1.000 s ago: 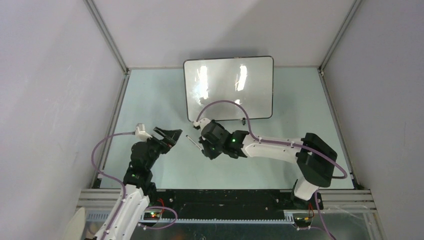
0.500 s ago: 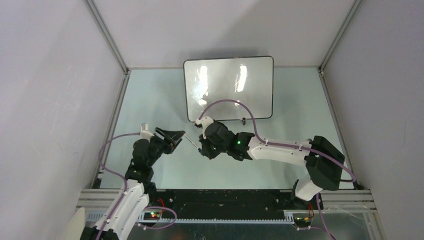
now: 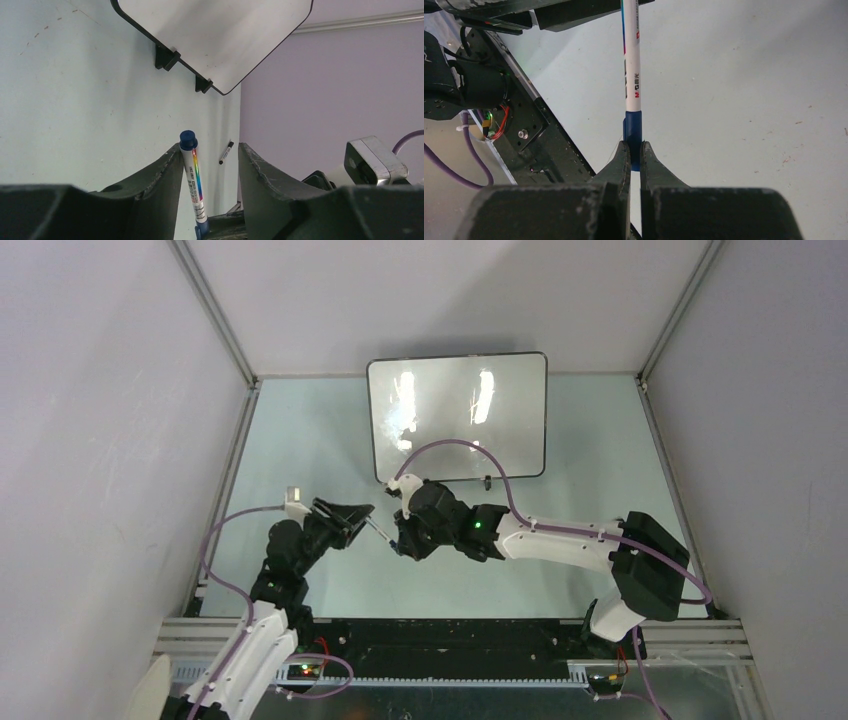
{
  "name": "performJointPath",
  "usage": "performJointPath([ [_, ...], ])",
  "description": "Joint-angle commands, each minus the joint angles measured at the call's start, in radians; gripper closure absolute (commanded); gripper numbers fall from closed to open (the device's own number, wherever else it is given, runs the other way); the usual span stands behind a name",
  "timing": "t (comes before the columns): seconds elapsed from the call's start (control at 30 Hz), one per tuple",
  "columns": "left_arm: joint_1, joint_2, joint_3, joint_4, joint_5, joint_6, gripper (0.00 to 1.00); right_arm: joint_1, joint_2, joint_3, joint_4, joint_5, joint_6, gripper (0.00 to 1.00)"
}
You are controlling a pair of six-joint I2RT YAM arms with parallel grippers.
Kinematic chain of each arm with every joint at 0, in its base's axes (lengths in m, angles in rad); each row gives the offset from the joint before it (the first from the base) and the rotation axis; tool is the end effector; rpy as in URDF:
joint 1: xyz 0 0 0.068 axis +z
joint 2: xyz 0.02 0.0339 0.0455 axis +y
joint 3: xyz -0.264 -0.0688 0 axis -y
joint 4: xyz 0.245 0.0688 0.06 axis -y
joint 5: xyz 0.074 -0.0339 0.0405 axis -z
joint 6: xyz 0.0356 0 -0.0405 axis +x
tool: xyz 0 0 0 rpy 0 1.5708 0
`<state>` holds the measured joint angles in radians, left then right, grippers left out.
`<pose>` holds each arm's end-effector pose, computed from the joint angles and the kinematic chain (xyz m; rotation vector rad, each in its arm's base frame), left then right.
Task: Write a sentence on the whiteboard
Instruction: Pass from the right arm to the left
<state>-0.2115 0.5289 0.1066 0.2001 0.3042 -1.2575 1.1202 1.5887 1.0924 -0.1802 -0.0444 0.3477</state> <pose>0.1400 -0.0410 0.1772 -0.7760 1.8299 -1.2813 0.1528 0.3195 0.2450 -0.9216 2.1987 0.8050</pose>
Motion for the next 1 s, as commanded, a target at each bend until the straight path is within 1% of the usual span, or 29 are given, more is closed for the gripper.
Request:
performJointPath([
  [0.0,-0.01,-0.011,-0.006,0.024,-0.015,-0.01,0.55,0.006,-0.029,0.026,0.029,-0.013,0.0,1.0],
  [0.03,-0.01,-0.011,-0.007,0.025,-0.015,-0.009,0.63,0.005,-0.03,0.027,0.028,-0.013,0.0,1.0],
  [0.07,-0.009,-0.013,-0.007,0.024,-0.017,-0.008,0.68,0.005,-0.03,0.027,0.027,-0.013,-0.001,1.0],
  [0.1,-0.01,-0.011,-0.007,0.025,-0.018,-0.005,0.81,0.005,-0.029,0.028,0.024,-0.013,-0.002,1.0],
  [0.13,-0.01,-0.011,-0.005,0.025,-0.019,-0.004,0.87,0.004,-0.026,0.031,0.023,-0.012,-0.002,1.0],
  [0.17,-0.011,-0.011,-0.003,0.02,-0.018,0.003,0.96,0.004,-0.026,0.031,0.021,-0.012,-0.002,1.0],
  [0.23,-0.011,-0.01,0.007,0.005,-0.021,0.019,1.0,0.005,-0.026,0.032,0.019,-0.012,-0.002,1.0],
  [0.3,-0.011,-0.013,0.013,-0.007,-0.022,0.03,1.0,0.005,-0.025,0.031,0.013,-0.008,-0.001,1.0],
  [0.33,-0.011,-0.018,0.013,-0.011,-0.022,0.033,1.0,0.005,-0.026,0.032,0.011,-0.005,-0.002,0.98],
  [0.37,-0.011,-0.021,0.012,-0.013,-0.022,0.033,1.0,0.005,-0.027,0.032,0.007,-0.001,-0.001,0.89],
  [0.4,-0.011,-0.028,0.012,-0.015,-0.022,0.032,1.0,0.005,-0.03,0.031,0.003,0.013,-0.001,0.66],
  [0.43,-0.01,-0.036,0.011,-0.016,-0.022,0.031,1.0,0.006,-0.031,0.032,0.002,0.017,0.001,0.47],
  [0.5,-0.01,-0.046,0.01,-0.02,-0.02,0.034,1.0,0.006,-0.035,0.031,0.011,0.014,-0.001,0.36],
  [0.6,-0.013,-0.049,0.017,-0.003,0.004,0.06,1.0,0.0,-0.041,0.036,0.047,-0.015,-0.005,0.34],
  [0.7,-0.035,-0.031,0.028,0.077,0.076,0.108,1.0,-0.017,-0.035,0.065,0.051,-0.052,0.0,0.37],
  [0.77,-0.05,-0.021,0.052,0.092,0.121,0.159,1.0,-0.034,-0.034,0.088,0.048,-0.076,0.004,0.4],
  [0.87,-0.072,-0.028,0.085,0.065,0.147,0.244,1.0,-0.053,-0.043,0.11,0.044,-0.11,0.012,0.44],
  [0.97,-0.085,-0.045,0.097,0.067,0.145,0.264,1.0,-0.064,-0.039,0.13,0.026,-0.155,0.016,0.46],
])
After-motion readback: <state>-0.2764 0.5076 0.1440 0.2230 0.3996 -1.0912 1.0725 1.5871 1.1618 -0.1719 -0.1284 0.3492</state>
